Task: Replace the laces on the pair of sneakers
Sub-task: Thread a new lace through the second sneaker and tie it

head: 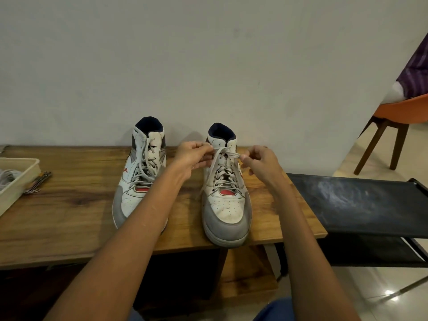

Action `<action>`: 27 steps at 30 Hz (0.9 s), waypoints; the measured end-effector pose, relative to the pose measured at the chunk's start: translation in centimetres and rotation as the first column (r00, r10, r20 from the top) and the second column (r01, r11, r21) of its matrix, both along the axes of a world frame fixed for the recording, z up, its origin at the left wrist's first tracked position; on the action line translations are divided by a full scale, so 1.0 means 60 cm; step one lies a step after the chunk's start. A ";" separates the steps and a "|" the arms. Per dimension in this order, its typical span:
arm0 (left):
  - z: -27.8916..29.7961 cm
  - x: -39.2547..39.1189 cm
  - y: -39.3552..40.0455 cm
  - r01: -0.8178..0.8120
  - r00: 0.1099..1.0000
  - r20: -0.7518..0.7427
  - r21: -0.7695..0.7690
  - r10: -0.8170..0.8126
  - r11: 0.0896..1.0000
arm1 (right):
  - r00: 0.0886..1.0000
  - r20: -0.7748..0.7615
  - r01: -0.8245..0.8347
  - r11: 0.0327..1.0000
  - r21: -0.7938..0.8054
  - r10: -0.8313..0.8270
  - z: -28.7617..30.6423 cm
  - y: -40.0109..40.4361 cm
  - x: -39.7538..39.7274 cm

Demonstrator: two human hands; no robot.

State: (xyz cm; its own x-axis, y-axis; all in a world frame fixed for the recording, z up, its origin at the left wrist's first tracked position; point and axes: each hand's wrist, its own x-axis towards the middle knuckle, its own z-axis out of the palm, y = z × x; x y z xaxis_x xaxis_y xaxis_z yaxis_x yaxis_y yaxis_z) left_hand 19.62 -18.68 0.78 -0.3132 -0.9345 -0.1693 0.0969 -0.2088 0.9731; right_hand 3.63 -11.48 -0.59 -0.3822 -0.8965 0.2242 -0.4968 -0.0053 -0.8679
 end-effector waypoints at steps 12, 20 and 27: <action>-0.005 0.000 -0.004 0.093 0.991 0.120 -0.376 -0.051 0.922 | 0.877 -0.478 0.018 0.992 0.126 0.045 0.020 -0.008 0.022; -0.004 -0.011 0.002 -0.117 0.988 -0.134 -0.277 0.083 0.954 | 0.937 -0.323 0.096 0.986 -0.135 -0.135 0.040 -0.006 0.003; -0.030 -0.013 0.007 -0.211 0.977 0.022 -0.079 0.213 0.974 | 0.943 -0.290 0.160 0.986 -0.042 -0.166 -0.013 -0.005 -0.008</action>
